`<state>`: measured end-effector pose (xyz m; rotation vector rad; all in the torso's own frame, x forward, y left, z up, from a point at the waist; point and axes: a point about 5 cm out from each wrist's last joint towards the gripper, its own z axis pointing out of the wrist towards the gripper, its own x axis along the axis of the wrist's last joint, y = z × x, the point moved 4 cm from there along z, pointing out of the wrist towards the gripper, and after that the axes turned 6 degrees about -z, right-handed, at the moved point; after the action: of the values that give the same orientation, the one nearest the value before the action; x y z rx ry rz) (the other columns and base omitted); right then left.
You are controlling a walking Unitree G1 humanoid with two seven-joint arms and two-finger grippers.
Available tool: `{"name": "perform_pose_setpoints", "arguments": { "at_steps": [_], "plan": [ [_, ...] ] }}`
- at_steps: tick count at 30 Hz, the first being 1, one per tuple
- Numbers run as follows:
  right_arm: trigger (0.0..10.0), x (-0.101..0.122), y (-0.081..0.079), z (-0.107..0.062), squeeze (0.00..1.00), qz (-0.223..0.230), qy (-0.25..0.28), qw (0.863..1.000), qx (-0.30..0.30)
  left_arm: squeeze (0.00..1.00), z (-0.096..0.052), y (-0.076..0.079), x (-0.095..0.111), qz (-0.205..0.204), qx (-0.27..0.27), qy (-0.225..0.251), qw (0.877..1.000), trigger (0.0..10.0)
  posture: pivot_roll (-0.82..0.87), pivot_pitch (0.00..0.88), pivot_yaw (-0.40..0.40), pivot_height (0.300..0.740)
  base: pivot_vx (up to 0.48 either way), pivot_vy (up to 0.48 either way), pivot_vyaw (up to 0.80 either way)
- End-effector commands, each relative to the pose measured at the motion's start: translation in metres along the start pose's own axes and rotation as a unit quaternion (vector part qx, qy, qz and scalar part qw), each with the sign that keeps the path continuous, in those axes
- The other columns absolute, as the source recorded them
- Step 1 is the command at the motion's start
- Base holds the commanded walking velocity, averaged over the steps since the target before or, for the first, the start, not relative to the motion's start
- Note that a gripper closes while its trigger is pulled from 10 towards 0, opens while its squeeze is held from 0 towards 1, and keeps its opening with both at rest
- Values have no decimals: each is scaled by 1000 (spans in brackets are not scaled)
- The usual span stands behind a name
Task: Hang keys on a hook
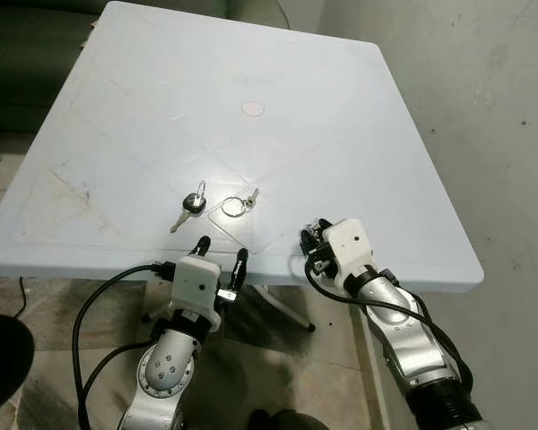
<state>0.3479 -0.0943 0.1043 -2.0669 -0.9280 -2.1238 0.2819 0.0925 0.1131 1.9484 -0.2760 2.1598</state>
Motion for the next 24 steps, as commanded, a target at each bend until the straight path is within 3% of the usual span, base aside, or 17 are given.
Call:
{"name": "perform_pose_setpoints", "arguments": {
  "at_steps": [1,23,24],
  "plan": [
    [10000,-5,-2,-3,0,-5,-8,1000,7,0,-2,7,2,0,-13,-1,1000,10000,-26,198,-169,740,0,0,0],
    [10000,4,2,5,0,-12,0,1000,-27,0,-2,10,1,-2,-13,-3,1000,10000,-21,197,-170,740,0,0,0],
    [9333,3,2,5,0,-14,-3,999,-29,0,-2,10,1,-2,-13,-3,1000,10000,-21,198,-171,740,0,0,0]
  ]
}}
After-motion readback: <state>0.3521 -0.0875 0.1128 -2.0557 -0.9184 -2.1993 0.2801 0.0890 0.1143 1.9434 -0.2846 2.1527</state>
